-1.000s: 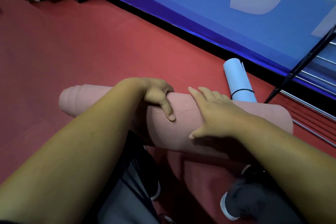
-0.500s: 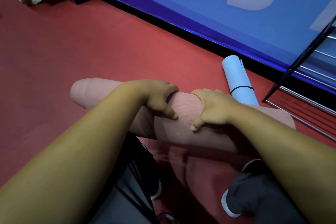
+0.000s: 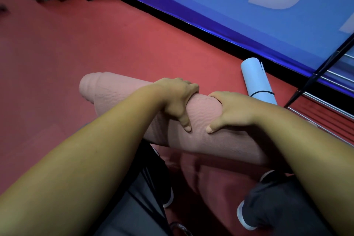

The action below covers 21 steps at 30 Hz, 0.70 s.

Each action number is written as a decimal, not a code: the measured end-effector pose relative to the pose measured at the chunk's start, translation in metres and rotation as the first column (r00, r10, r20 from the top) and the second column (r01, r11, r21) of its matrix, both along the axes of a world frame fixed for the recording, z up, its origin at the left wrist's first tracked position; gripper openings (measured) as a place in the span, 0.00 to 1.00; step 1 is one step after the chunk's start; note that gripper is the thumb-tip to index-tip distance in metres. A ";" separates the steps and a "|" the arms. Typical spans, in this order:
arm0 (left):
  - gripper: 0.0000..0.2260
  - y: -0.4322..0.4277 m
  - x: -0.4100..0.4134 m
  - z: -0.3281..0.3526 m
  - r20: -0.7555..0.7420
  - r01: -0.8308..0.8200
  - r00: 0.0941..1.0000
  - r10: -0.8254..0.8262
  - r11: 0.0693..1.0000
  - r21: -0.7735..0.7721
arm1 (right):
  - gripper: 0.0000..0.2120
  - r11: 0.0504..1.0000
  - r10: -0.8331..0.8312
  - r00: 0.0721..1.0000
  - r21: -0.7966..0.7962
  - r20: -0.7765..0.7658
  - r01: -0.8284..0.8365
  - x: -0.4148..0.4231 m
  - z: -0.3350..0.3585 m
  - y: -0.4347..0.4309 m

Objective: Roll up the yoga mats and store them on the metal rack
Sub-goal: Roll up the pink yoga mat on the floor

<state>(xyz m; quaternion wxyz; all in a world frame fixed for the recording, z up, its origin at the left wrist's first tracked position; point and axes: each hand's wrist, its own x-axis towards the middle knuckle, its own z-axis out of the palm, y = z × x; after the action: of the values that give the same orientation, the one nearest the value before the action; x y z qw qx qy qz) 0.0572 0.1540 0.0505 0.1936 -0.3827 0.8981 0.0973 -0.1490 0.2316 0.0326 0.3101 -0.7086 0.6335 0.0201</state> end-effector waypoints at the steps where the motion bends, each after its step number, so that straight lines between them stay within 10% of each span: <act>1: 0.49 -0.003 0.002 0.001 -0.015 -0.026 1.000 0.027 0.999 0.038 | 0.48 1.000 0.005 1.000 -0.019 -0.023 -0.005 0.002 0.001 0.002; 12: 0.38 -0.022 0.021 0.005 -0.107 -0.175 0.967 0.230 0.911 0.373 | 0.75 0.969 0.012 0.930 -0.225 -0.368 -0.101 0.029 -0.010 0.036; 21: 0.43 -0.014 0.014 0.010 -0.083 -0.183 0.972 0.221 0.928 0.325 | 0.55 0.979 -0.015 0.974 -0.201 -0.227 -0.032 0.009 0.003 0.012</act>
<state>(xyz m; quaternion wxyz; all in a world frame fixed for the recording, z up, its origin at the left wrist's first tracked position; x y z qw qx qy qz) 0.0712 0.1398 0.0605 0.1876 -0.4311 0.8366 0.2812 -0.1395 0.2437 0.0351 0.1616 -0.7324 0.6603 0.0375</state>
